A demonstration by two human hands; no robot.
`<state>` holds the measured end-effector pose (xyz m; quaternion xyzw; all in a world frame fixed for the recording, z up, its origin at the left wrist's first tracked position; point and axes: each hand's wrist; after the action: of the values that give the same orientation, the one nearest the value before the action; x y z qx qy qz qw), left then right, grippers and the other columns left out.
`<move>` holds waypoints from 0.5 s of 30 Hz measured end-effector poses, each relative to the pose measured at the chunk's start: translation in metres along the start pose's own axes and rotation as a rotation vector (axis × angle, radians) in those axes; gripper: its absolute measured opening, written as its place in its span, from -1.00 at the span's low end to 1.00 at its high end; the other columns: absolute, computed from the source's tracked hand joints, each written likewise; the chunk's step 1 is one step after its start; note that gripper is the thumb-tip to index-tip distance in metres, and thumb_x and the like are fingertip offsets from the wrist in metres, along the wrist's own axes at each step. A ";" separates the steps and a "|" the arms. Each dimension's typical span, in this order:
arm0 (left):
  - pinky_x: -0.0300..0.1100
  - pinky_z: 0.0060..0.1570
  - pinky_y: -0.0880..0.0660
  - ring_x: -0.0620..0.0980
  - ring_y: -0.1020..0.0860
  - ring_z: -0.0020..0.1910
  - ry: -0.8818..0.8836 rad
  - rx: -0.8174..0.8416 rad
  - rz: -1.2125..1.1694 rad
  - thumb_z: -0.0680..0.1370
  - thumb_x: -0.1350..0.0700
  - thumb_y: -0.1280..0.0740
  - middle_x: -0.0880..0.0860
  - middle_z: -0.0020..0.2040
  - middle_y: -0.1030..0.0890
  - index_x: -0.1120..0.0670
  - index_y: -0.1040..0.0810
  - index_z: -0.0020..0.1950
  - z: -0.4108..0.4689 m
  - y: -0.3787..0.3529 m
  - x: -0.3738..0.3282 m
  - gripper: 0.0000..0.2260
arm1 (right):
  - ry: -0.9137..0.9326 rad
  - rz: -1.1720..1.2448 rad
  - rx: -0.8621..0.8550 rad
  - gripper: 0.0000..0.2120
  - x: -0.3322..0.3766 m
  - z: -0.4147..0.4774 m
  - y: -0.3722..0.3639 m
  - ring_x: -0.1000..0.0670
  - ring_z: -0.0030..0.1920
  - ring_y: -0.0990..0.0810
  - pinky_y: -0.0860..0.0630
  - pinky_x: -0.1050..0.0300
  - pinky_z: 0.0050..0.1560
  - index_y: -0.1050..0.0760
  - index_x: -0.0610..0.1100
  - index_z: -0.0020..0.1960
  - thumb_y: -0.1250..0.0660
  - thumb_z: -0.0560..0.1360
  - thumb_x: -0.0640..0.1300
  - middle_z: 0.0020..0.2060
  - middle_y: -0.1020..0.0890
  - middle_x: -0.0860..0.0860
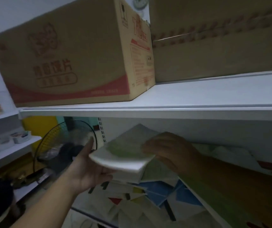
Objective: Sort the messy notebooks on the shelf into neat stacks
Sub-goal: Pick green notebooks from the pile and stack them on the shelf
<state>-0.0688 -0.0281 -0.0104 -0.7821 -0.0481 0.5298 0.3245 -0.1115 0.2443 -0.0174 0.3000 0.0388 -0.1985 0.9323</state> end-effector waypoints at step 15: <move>0.04 -0.24 -0.59 0.24 -0.66 -0.13 -0.279 -0.137 0.249 0.25 0.39 -0.37 0.16 -0.06 -0.69 -0.03 -0.52 0.14 -0.006 0.111 -0.031 -0.47 | -1.238 -0.427 0.708 -0.24 0.038 0.028 -0.082 -0.03 0.04 -0.57 -0.56 0.05 0.01 -0.25 -0.04 0.39 -0.13 0.39 0.44 0.13 -0.57 -0.01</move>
<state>-0.1065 -0.1312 -0.0466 -0.7212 -0.0314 0.6647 0.1926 -0.1104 0.1539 -0.0463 0.4016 -0.5023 -0.5089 0.5722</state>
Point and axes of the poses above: each hand's wrist, its own z-axis towards the middle knuckle, its own y-axis out of the back of the hand, x = y × z
